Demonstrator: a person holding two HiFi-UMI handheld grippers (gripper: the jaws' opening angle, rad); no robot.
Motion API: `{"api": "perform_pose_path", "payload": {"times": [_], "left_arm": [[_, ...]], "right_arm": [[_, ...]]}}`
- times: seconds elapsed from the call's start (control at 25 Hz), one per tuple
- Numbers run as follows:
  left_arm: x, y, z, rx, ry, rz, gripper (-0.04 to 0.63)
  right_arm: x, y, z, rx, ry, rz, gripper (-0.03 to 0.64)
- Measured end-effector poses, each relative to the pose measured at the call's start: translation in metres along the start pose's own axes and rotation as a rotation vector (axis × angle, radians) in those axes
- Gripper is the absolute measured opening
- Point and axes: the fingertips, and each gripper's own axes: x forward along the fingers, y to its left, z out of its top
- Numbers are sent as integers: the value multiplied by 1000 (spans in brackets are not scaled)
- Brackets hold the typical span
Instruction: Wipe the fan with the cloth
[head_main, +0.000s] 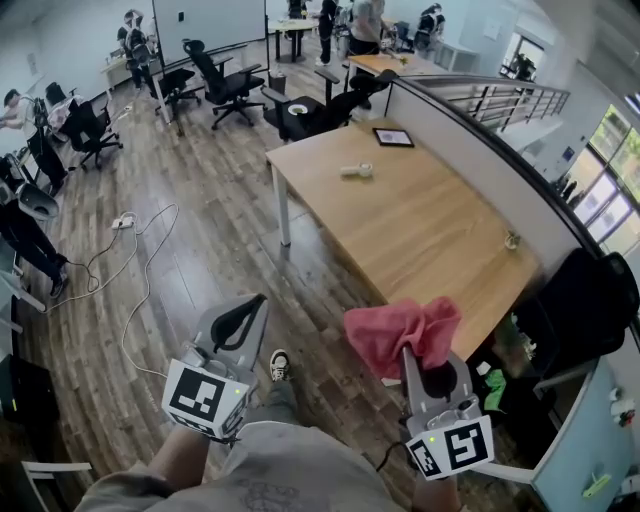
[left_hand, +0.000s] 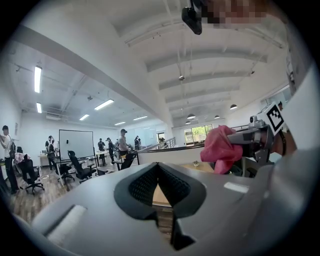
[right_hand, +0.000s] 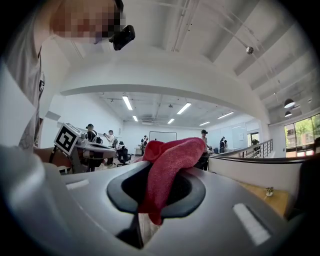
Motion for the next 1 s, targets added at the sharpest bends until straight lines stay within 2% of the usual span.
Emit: {"api": "perform_pose_path", "payload": {"times": [0.2, 0.44, 0.68, 1.0], "left_arm": [[41, 37, -7, -20, 26, -11, 2], [98, 94, -10, 23, 27, -63, 2], [153, 159, -11, 19, 41, -109, 2], [199, 232, -22, 9, 50, -118, 2]], "right_arm": [[54, -12, -5, 7, 24, -2, 58], [130, -24, -1, 14, 53, -33, 58], [210, -35, 2, 19, 83, -81, 58], [295, -41, -1, 22, 114, -118, 58]]}}
